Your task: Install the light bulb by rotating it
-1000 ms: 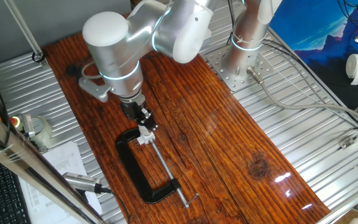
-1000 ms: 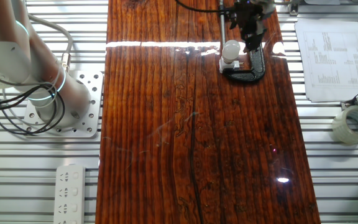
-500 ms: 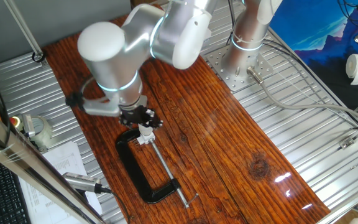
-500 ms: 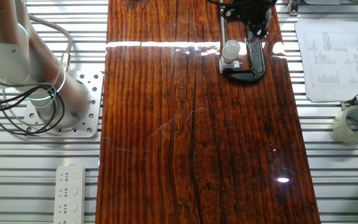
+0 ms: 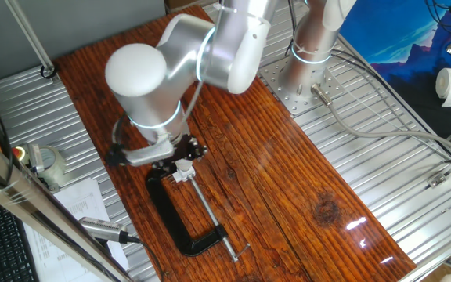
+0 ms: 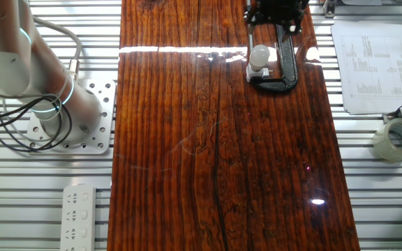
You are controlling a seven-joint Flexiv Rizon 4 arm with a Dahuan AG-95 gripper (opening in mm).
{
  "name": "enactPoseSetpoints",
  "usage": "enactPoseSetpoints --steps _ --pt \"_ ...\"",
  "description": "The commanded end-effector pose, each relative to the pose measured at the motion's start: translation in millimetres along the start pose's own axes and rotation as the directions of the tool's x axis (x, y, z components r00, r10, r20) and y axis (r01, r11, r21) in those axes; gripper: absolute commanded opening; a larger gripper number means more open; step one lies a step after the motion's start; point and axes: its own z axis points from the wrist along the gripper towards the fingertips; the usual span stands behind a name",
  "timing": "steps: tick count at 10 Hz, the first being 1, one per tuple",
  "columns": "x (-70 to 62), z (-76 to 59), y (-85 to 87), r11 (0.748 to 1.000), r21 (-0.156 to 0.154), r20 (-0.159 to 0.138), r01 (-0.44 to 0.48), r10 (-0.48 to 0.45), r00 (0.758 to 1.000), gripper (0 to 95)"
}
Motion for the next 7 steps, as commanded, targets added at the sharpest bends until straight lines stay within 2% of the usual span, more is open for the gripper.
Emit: enactPoseSetpoints --steps 1,5,7 --pt "9.5 8.0 6.9 0.983 0.023 0.002 0.181 -0.181 0.984 76.0" --pt "11.8 9.7 8.2 0.95 0.014 -0.007 0.31 -0.31 0.951 76.0" --pt "14.2 12.0 9.4 0.941 0.016 -0.01 0.338 -0.338 0.941 76.0"
